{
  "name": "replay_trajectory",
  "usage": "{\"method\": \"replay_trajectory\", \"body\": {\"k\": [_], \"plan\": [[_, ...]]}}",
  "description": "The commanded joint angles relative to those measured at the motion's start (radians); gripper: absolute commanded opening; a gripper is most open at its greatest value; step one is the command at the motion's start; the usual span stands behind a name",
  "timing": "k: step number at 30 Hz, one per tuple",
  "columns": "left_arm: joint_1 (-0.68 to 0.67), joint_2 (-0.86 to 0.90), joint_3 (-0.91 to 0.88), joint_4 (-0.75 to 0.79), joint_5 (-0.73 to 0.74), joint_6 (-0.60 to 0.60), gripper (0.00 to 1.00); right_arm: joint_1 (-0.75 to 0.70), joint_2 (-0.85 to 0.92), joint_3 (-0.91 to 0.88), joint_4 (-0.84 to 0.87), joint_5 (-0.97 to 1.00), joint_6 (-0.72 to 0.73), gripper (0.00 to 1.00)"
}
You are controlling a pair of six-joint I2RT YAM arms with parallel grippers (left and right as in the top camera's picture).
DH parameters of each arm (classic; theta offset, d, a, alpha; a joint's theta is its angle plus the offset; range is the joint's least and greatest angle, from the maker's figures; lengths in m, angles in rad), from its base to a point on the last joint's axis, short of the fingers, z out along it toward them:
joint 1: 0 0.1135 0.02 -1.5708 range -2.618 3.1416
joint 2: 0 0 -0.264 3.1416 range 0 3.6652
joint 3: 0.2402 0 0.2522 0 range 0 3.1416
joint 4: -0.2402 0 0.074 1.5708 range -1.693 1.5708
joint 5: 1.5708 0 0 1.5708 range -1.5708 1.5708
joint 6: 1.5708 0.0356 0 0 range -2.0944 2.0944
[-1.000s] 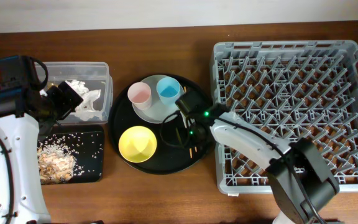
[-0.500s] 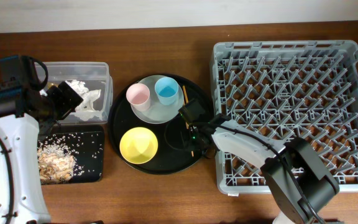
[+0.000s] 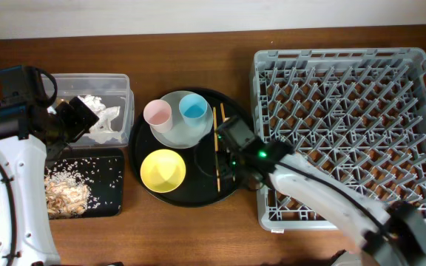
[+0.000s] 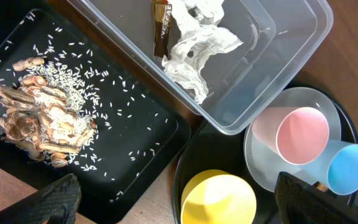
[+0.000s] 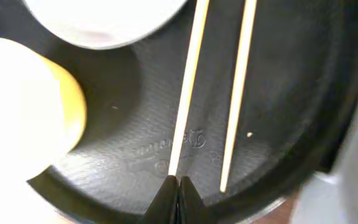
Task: Sort waste into correct bins and load items into the dishwasher rack
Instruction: 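Lower the right gripper onto the wooden chopsticks and grasp them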
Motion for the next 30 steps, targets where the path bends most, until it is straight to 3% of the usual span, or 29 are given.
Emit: {"method": "replay_trajectory", "body": {"k": [1, 4, 10, 11, 13, 14, 15, 16, 17, 18, 19, 20, 24, 25, 26, 29, 30], "plan": [[0.002, -0.017, 0.006, -0.002, 0.003, 0.002, 0.99, 0.010, -0.150, 0.021, -0.053, 0.134, -0.002, 0.04], [0.002, -0.017, 0.006, -0.002, 0.003, 0.002, 0.99, 0.011, -0.220, 0.021, -0.111, 0.171, -0.002, 0.04], [0.002, -0.017, 0.006, -0.002, 0.003, 0.002, 0.99, 0.023, -0.086, 0.019, -0.124, 0.115, 0.021, 0.06], [0.002, -0.017, 0.006, -0.002, 0.003, 0.002, 0.99, 0.031, -0.034, 0.019, -0.100, 0.109, 0.021, 0.13], [0.002, -0.017, 0.006, -0.002, 0.003, 0.002, 0.99, 0.032, 0.037, 0.019, -0.052, 0.056, 0.021, 0.51], [0.002, -0.017, 0.006, -0.002, 0.003, 0.002, 0.99, 0.031, 0.066, 0.019, -0.021, 0.014, 0.021, 0.49], [0.002, -0.017, 0.006, -0.002, 0.003, 0.002, 0.99, 0.031, 0.091, 0.019, -0.001, -0.007, 0.021, 0.39], [0.002, -0.017, 0.006, -0.002, 0.003, 0.002, 0.99, 0.031, 0.117, 0.019, 0.010, -0.014, 0.021, 0.36], [0.002, -0.017, 0.006, -0.002, 0.003, 0.002, 0.99, 0.031, 0.139, 0.019, 0.018, -0.013, 0.021, 0.41], [0.002, -0.017, 0.006, -0.002, 0.003, 0.002, 0.99, 0.032, 0.161, 0.019, 0.027, -0.014, 0.021, 0.52], [0.002, -0.017, 0.006, -0.001, 0.003, 0.002, 0.99, 0.032, 0.175, 0.019, 0.035, -0.014, 0.021, 0.70], [0.002, -0.017, 0.006, -0.002, 0.003, 0.002, 0.99, 0.032, 0.187, 0.019, 0.046, -0.013, 0.021, 0.98], [0.003, -0.017, 0.006, -0.002, 0.003, 0.002, 0.99, 0.032, 0.190, 0.019, 0.074, -0.013, 0.021, 0.98], [0.002, -0.017, 0.006, -0.002, 0.003, 0.002, 0.99, 0.032, 0.190, 0.019, 0.076, -0.013, 0.021, 0.81], [0.002, -0.017, 0.006, -0.002, 0.003, 0.002, 0.99, 0.032, 0.190, 0.019, 0.075, -0.013, 0.022, 0.48], [0.002, -0.017, 0.006, -0.002, 0.003, 0.002, 0.99, 0.051, 0.190, 0.019, 0.067, 0.072, 0.076, 0.25], [0.002, -0.017, 0.006, -0.002, 0.003, 0.002, 0.99, 0.063, 0.191, 0.019, 0.068, 0.100, 0.077, 0.23]]}}
